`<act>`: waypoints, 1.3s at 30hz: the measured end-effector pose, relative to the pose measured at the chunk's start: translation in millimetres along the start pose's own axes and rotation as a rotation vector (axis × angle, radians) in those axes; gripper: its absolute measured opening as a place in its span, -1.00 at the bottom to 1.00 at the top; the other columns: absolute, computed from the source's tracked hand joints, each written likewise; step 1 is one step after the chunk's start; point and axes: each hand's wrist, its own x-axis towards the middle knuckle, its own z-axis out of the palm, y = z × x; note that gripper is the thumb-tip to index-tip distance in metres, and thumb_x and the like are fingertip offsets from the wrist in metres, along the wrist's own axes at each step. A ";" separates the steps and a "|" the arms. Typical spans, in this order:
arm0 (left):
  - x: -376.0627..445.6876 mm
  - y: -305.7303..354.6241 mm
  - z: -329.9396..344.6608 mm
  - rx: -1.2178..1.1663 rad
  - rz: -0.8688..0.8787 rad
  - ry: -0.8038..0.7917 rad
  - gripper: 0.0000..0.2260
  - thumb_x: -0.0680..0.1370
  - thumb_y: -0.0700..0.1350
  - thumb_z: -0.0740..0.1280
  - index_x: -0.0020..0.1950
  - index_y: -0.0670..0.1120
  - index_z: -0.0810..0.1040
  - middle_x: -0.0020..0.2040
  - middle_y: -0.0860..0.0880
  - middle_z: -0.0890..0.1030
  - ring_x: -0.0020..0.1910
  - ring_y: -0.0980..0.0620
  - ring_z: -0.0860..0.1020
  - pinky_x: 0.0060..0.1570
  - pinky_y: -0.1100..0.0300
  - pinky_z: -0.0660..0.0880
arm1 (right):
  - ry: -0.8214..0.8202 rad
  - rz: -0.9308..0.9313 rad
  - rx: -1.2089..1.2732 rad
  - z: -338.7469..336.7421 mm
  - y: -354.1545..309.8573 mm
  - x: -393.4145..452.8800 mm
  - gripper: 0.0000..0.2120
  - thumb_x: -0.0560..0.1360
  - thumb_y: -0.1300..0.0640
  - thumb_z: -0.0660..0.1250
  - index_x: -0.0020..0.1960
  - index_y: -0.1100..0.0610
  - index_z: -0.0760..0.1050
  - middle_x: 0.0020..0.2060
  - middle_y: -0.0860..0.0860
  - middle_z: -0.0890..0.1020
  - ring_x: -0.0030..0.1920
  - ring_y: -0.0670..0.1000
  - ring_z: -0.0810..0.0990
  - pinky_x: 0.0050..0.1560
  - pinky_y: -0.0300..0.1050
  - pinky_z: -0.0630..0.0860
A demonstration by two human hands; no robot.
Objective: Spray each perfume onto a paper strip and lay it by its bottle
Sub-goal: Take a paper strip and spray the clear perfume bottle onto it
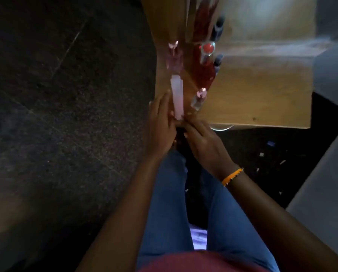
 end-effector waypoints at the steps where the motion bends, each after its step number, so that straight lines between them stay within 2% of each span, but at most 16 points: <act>1: 4.7 -8.0 4.5 -0.010 0.011 0.015 -0.56 0.56 -0.20 0.18 0.45 -0.12 0.25 0.44 -0.13 0.31 0.42 -0.03 0.28 0.35 0.11 0.32 | 0.021 -0.002 -0.018 8.2 5.1 4.3 -0.66 0.51 0.36 0.27 0.28 0.36 0.43 0.25 0.30 0.51 0.28 0.22 0.46 0.32 0.00 0.40; 4: 17.0 -30.2 17.7 0.019 0.072 0.072 -0.62 0.60 -0.17 0.13 0.43 -0.15 0.28 0.43 -0.15 0.33 0.41 -0.02 0.28 0.37 -0.14 0.30 | 0.043 0.006 -0.085 26.9 21.4 14.2 -0.64 0.52 0.34 0.26 0.30 0.39 0.41 0.26 0.33 0.50 0.27 0.29 0.49 0.30 0.08 0.45; 8: 18.3 -52.1 37.2 0.044 0.179 0.138 -0.63 0.61 -0.15 0.10 0.41 -0.19 0.31 0.42 -0.15 0.35 0.45 -0.06 0.26 0.41 -0.20 0.18 | 0.151 0.000 -0.132 39.7 31.0 14.3 -0.72 0.52 0.26 0.30 0.21 0.33 0.52 0.17 0.24 0.59 0.18 0.21 0.56 0.16 -0.01 0.52; 11: 20.1 -59.0 47.5 0.041 0.194 0.222 -0.63 0.61 -0.13 0.09 0.40 -0.18 0.33 0.41 -0.13 0.37 0.45 -0.04 0.26 0.51 -0.03 -0.01 | 0.256 -0.020 -0.155 46.4 32.2 17.5 -0.78 0.50 0.23 0.34 0.12 0.29 0.58 0.10 0.20 0.64 0.10 0.17 0.62 0.04 -0.06 0.56; 14: 21.4 -59.5 53.0 0.050 0.195 0.287 -0.63 0.60 -0.08 0.10 0.38 -0.15 0.36 0.40 -0.09 0.40 0.44 0.01 0.26 0.47 0.20 -0.16 | 0.317 -0.046 -0.174 50.4 34.2 18.8 -0.82 0.49 0.21 0.34 0.04 0.27 0.60 0.04 0.17 0.67 0.04 0.17 0.65 -0.06 -0.06 0.58; 15: 22.0 -59.5 53.5 0.052 0.197 0.301 -0.62 0.59 -0.06 0.10 0.38 -0.14 0.37 0.39 -0.08 0.40 0.44 0.02 0.27 0.45 0.22 -0.17 | 0.328 -0.054 -0.159 50.4 35.5 19.4 -0.82 0.49 0.20 0.33 0.02 0.26 0.61 0.03 0.17 0.67 0.03 0.17 0.65 -0.08 -0.05 0.58; 18: 21.2 -59.4 52.5 0.060 0.219 0.310 -0.63 0.59 -0.06 0.11 0.36 -0.14 0.39 0.39 -0.08 0.42 0.43 0.00 0.30 0.48 -0.01 -0.08 | 0.337 -0.038 -0.068 48.7 38.4 20.3 -0.80 0.50 0.15 0.30 -0.03 0.26 0.63 0.00 0.17 0.68 -0.02 0.20 0.66 -0.10 0.04 0.62; 20: 20.0 -58.2 51.0 0.052 0.230 0.285 -0.64 0.58 -0.08 0.14 0.36 -0.14 0.39 0.38 -0.08 0.42 0.41 -0.01 0.32 0.45 -0.21 0.08 | 0.348 -0.026 -0.035 47.4 38.4 21.4 -0.78 0.50 0.14 0.28 -0.03 0.25 0.63 -0.02 0.18 0.68 -0.06 0.23 0.66 -0.13 0.10 0.62; 21: 19.7 -57.0 49.9 0.039 0.232 0.277 -0.64 0.58 -0.09 0.15 0.35 -0.15 0.40 0.38 -0.09 0.43 0.41 -0.02 0.33 0.41 -0.24 0.14 | 0.348 -0.023 -0.033 46.8 38.5 21.9 -0.76 0.50 0.14 0.26 -0.03 0.24 0.63 -0.02 0.18 0.68 -0.07 0.24 0.66 -0.15 0.11 0.61; 24: 19.2 -54.5 46.6 -0.003 0.224 0.264 -0.64 0.56 -0.11 0.17 0.34 -0.14 0.41 0.36 -0.09 0.43 0.39 -0.03 0.35 0.38 -0.25 0.18 | 0.344 -0.004 -0.021 47.4 38.5 21.8 -0.76 0.52 0.12 0.23 -0.03 0.23 0.62 -0.07 0.19 0.68 -0.14 0.26 0.65 -0.22 0.12 0.58; 28: 17.4 -55.0 45.4 0.040 0.247 0.257 -0.64 0.57 -0.10 0.14 0.36 -0.12 0.39 0.37 -0.09 0.42 0.38 -0.04 0.35 0.39 -0.24 0.16 | 0.395 0.031 0.053 48.8 40.0 22.9 -0.86 0.51 0.17 0.31 -0.09 0.21 0.61 -0.15 0.14 0.67 -0.18 0.14 0.63 -0.22 0.03 0.54; 29: 17.4 -55.1 45.3 0.047 0.255 0.250 -0.64 0.58 -0.09 0.13 0.36 -0.12 0.39 0.37 -0.09 0.41 0.38 -0.05 0.35 0.39 -0.24 0.17 | 0.412 0.043 0.087 48.5 40.0 23.2 -0.89 0.49 0.19 0.34 -0.10 0.21 0.62 -0.17 0.13 0.68 -0.18 0.11 0.63 -0.19 -0.02 0.53; 33: 18.0 -55.3 43.8 0.040 0.245 0.225 -0.61 0.57 -0.07 0.16 0.40 -0.09 0.34 0.41 -0.09 0.37 0.41 -0.07 0.29 0.37 -0.24 0.20 | 0.415 0.087 0.210 47.4 40.3 23.6 -0.93 0.45 0.20 0.40 -0.13 0.21 0.63 -0.17 0.09 0.69 -0.15 -0.02 0.61 -0.10 -0.43 0.42; 37: 15.1 -52.5 41.6 0.019 0.223 0.209 -0.61 0.57 -0.08 0.18 0.41 -0.08 0.32 0.42 -0.08 0.34 0.42 -0.07 0.26 0.38 -0.23 0.20 | 0.422 0.062 0.227 45.1 38.7 21.3 -0.91 0.47 0.24 0.37 -0.10 0.22 0.64 -0.15 0.09 0.68 -0.12 -0.10 0.57 -0.06 -0.50 0.38; 39: 14.0 -51.5 41.0 0.015 0.219 0.205 -0.61 0.58 -0.11 0.16 0.41 -0.08 0.32 0.43 -0.07 0.33 0.43 -0.06 0.24 0.40 -0.22 0.18 | 0.443 0.061 0.235 45.2 38.0 19.3 -0.90 0.47 0.27 0.35 -0.08 0.23 0.63 -0.12 0.10 0.68 -0.09 -0.10 0.58 -0.03 -0.48 0.41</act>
